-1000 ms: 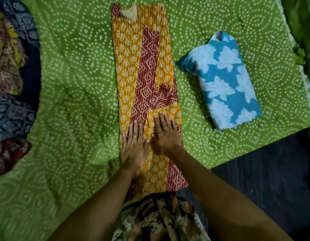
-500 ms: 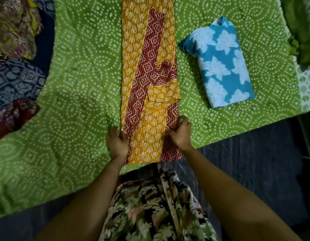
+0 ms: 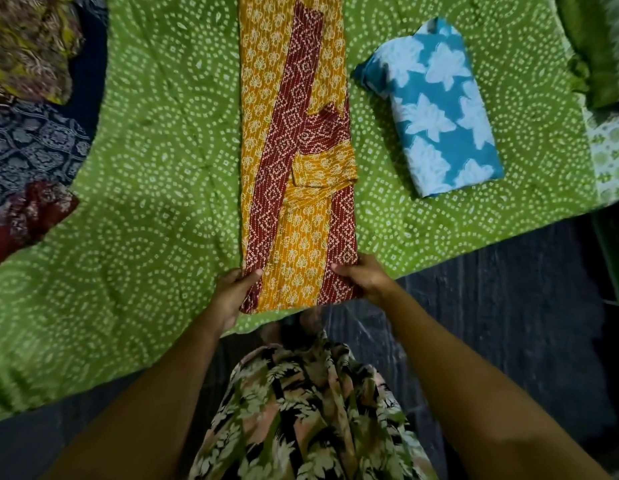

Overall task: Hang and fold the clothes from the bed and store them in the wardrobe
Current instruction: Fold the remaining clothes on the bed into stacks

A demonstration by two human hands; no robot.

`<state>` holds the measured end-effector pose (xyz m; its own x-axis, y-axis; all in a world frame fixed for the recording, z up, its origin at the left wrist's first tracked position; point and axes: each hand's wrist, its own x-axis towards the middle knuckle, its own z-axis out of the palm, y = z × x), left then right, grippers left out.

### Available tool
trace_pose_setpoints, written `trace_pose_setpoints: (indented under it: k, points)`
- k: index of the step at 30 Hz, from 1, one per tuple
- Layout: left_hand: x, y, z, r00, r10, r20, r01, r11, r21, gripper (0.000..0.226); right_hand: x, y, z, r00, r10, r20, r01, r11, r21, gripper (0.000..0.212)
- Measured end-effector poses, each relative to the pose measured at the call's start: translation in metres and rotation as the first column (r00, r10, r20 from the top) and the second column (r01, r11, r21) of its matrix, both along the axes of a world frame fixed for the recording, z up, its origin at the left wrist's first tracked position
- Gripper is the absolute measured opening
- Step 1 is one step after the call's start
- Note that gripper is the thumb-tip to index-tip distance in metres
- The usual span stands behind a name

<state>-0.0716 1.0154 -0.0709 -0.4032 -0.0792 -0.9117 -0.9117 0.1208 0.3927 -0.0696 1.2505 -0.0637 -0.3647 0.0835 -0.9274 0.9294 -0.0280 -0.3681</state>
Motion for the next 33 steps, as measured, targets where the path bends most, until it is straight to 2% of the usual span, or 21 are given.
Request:
trace_pose_setpoints:
  k: [3,7,11,15,17,24,26,27,29,31,33]
  points:
    - [0.000,-0.001,-0.002,1.000,0.018,0.003,-0.018,1.000,-0.013,0.074,0.015,-0.005,-0.004,0.996,-0.093,-0.001,0.093,0.994,0.049,0.034]
    - [0.002,-0.002,-0.012,1.000,0.017,0.002,-0.017,0.998,-0.052,0.066,0.030,-0.015,-0.009,0.972,-0.232,-0.038,0.234,0.970,0.063,0.034]
    - [0.004,-0.002,-0.012,0.998,0.049,-0.029,-0.050,0.998,-0.037,0.061,0.032,-0.018,-0.005,0.953,-0.289,-0.089,0.294,0.954,0.051,0.032]
    - [0.012,-0.005,-0.007,0.995,0.080,-0.067,-0.081,0.996,-0.025,0.056,0.042,-0.022,0.000,0.925,-0.361,-0.116,0.366,0.930,0.024,0.017]
    - [0.017,-0.006,-0.001,0.994,0.071,-0.078,-0.074,0.996,-0.041,0.047,0.051,-0.025,0.003,0.921,-0.370,-0.119,0.373,0.928,0.000,0.003]
    - [0.054,-0.015,-0.010,0.999,0.031,0.021,-0.028,0.994,-0.108,0.036,0.088,-0.025,-0.001,0.942,-0.333,-0.047,0.334,0.943,0.002,0.002]
    - [0.059,-0.017,-0.009,0.997,0.051,0.058,-0.045,0.994,-0.102,0.049,0.093,-0.022,0.002,0.941,-0.338,-0.005,0.338,0.941,0.014,0.012]
    - [0.058,-0.018,-0.004,0.995,0.063,0.074,-0.057,0.995,-0.080,0.052,0.093,-0.018,0.005,0.944,-0.330,0.010,0.330,0.944,0.006,0.021]
    - [0.051,-0.019,0.007,0.996,0.066,0.068,-0.067,0.998,0.005,0.042,0.086,-0.008,0.018,0.960,-0.278,0.003,0.278,0.959,-0.052,0.033]
    - [0.037,-0.022,0.025,0.995,0.099,0.022,-0.101,0.982,0.160,0.028,0.070,0.000,0.034,0.965,-0.256,-0.055,0.246,0.958,-0.146,0.023]
    - [0.017,-0.025,0.044,0.977,0.208,-0.052,-0.173,0.906,0.385,0.032,0.047,0.005,0.049,0.960,-0.261,-0.104,0.237,0.951,-0.198,0.015]
